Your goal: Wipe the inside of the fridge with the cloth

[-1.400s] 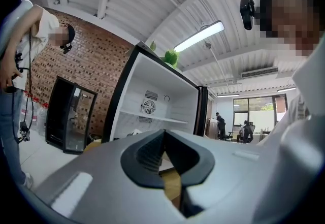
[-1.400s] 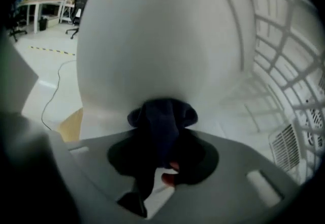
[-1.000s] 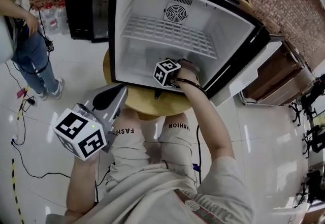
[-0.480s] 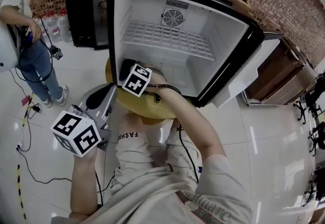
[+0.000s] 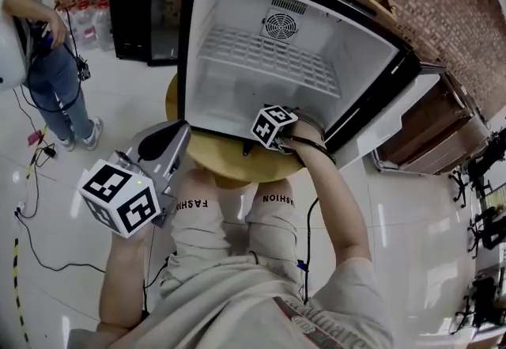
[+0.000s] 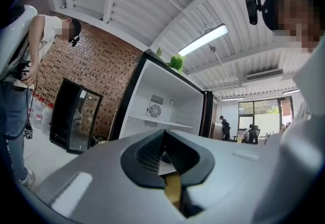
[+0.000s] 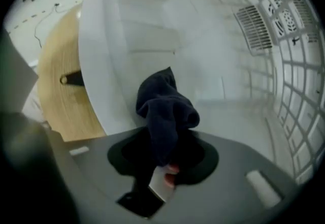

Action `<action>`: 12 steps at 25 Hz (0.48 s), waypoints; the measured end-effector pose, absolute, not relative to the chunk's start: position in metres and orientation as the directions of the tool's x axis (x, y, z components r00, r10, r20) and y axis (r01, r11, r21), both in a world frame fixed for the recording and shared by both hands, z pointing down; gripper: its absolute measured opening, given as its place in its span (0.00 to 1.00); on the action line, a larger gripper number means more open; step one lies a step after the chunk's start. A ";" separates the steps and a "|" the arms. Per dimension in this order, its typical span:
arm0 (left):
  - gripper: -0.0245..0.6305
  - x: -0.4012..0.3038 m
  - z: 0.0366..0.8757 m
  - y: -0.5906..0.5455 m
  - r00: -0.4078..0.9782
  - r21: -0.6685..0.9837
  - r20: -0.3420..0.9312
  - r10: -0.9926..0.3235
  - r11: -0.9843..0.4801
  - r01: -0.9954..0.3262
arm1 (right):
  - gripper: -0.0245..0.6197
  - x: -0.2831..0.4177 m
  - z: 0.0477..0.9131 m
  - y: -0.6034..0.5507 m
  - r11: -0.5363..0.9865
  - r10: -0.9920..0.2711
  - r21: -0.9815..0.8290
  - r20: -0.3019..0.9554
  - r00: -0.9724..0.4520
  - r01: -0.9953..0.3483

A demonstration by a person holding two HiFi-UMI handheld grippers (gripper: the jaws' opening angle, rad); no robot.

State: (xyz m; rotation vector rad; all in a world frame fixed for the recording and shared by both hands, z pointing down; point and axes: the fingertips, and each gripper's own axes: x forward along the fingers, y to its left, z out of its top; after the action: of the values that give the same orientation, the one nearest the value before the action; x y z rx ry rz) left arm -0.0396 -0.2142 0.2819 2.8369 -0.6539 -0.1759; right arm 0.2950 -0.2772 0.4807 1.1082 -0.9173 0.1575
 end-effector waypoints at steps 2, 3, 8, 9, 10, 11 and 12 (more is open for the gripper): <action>0.04 -0.034 0.283 -0.213 0.897 0.236 -0.062 -0.438 -0.880 -0.413 | 0.23 0.303 0.479 -0.269 0.500 -0.308 0.720 0.668 0.678 -0.482; 0.04 -0.032 0.283 -0.213 0.898 0.230 -0.059 -0.436 -0.881 -0.413 | 0.23 0.295 0.474 -0.269 0.496 -0.338 0.724 0.670 0.661 -0.480; 0.04 -0.044 0.281 -0.224 0.882 0.219 -0.057 -0.468 -0.868 -0.446 | 0.24 0.150 0.429 -0.303 0.516 -0.669 0.651 0.712 0.214 -0.556; 0.04 -0.050 0.284 -0.228 0.875 0.221 -0.051 -0.481 -0.860 -0.459 | 0.24 0.115 0.429 -0.317 0.539 -0.709 0.636 0.697 0.111 -0.552; 0.04 -0.054 0.287 -0.232 0.869 0.222 -0.039 -0.492 -0.853 -0.473 | 0.24 0.084 0.433 -0.332 0.557 -0.736 0.625 0.676 0.022 -0.546; 0.04 -0.058 0.292 -0.235 0.865 0.217 -0.022 -0.501 -0.847 -0.485 | 0.24 0.056 0.442 -0.345 0.574 -0.750 0.614 0.660 -0.047 -0.541; 0.04 -0.061 0.297 -0.236 0.863 0.206 -0.004 -0.506 -0.845 -0.494 | 0.24 0.036 0.454 -0.354 0.593 -0.747 0.599 0.659 -0.090 -0.538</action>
State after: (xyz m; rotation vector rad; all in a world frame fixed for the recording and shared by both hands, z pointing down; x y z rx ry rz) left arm -0.0608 -0.2360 0.2974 2.8389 -0.7701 -0.0865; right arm 0.0361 -0.3542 0.4535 1.0570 -1.7588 -0.2461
